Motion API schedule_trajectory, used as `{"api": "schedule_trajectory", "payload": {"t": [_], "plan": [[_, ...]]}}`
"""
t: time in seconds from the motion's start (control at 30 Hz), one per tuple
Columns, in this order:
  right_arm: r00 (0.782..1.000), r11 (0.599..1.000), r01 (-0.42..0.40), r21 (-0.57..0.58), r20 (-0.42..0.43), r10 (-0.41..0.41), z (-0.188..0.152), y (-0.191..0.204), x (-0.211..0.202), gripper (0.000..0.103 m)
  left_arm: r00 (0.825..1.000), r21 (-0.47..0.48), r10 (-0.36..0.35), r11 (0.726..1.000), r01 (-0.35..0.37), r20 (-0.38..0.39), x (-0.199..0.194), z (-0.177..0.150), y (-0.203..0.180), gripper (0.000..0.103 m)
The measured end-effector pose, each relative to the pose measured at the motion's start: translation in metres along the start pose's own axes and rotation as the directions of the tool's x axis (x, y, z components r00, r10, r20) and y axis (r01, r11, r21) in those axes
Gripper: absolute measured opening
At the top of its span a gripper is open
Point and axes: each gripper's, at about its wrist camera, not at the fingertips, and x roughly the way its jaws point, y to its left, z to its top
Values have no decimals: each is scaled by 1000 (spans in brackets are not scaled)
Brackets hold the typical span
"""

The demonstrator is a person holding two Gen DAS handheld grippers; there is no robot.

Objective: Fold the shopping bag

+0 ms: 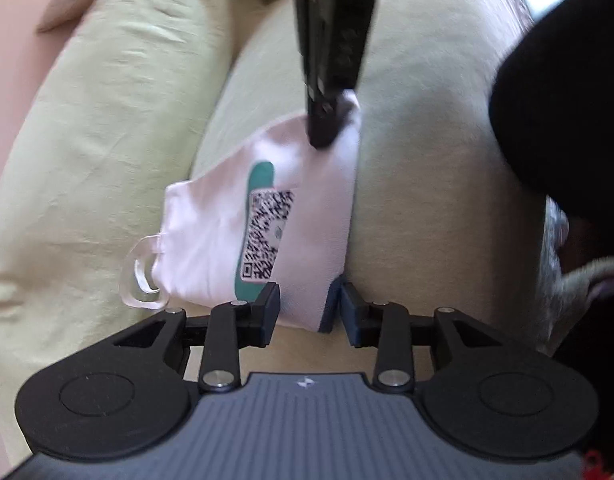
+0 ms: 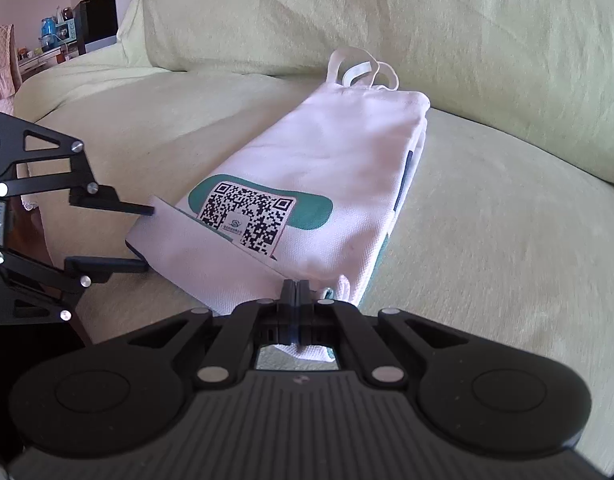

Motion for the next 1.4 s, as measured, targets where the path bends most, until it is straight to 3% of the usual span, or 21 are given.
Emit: {"api": "schedule_trajectory", "payload": {"t": [0.13,0.2,0.23,0.27,0.3,0.33,0.37,0.4,0.47,0.5,0.57,0.67,0.9,1.0,1.03,1.1,1.2,1.23,1.3,1.4], "plan": [[1000,998,1,-68,19,0,-1,4,-3,0,992,-69,-125,990,126,25,7,-7,20,28],[999,975,1,-220,43,8,-4,14,-10,0,980,-104,-193,975,197,47,11,-12,33,28],[998,954,3,-301,55,14,-5,19,-14,6,976,-110,-212,970,217,55,12,-14,37,29],[998,919,1,-394,65,27,-9,24,-18,19,971,-113,-230,965,236,62,13,-15,40,29],[996,873,-1,-487,73,42,-13,29,-23,30,966,-116,-248,960,254,70,14,-17,43,29],[995,818,-2,-575,80,58,-18,35,-28,48,962,-116,-261,956,269,76,15,-18,46,30],[995,756,18,-654,89,53,-24,39,-31,60,960,-114,-269,954,277,80,16,-19,47,30],[994,687,43,-726,100,43,-31,43,-33,59,958,-114,-275,952,284,83,17,-20,48,31],[991,508,122,-853,135,-10,-48,42,-29,51,954,-129,-285,947,296,91,18,-21,50,31],[988,450,140,-882,154,-5,-53,40,-29,51,952,-139,-289,944,301,97,18,-21,51,31],[980,335,185,-924,200,9,-62,35,-28,38,949,-159,-297,937,311,109,18,-23,53,31],[951,89,304,-949,308,33,-86,31,-18,41,944,-173,-308,930,325,117,23,-24,58,31],[884,-119,457,-881,436,169,-107,19,-21,48,936,-191,-326,918,347,133,26,-26,63,31],[884,-171,451,-876,413,218,-108,14,-21,42,935,-189,-328,918,350,137,27,-26,64,31],[898,-172,421,-890,383,219,-105,13,-21,34,933,-190,-331,916,353,140,28,-26,65,31],[925,-142,350,-926,317,209,-98,12,-19,30,932,-188,-331,916,355,148,28,-27,65,32],[966,95,187,-978,200,165,-74,12,-18,26,931,-191,-328,915,355,160,28,-28,64,32],[978,224,115,-968,150,148,-61,13,-18,25,931,-197,-327,914,356,165,28,-28,65,32],[989,423,11,-906,72,128,-38,13,-17,24,933,-217,-323,911,352,160,26,-26,66,31],[989,630,-127,-766,-50,138,-10,8,-22,24,932,-245,-328,901,357,152,21,-22,71,30]]}}
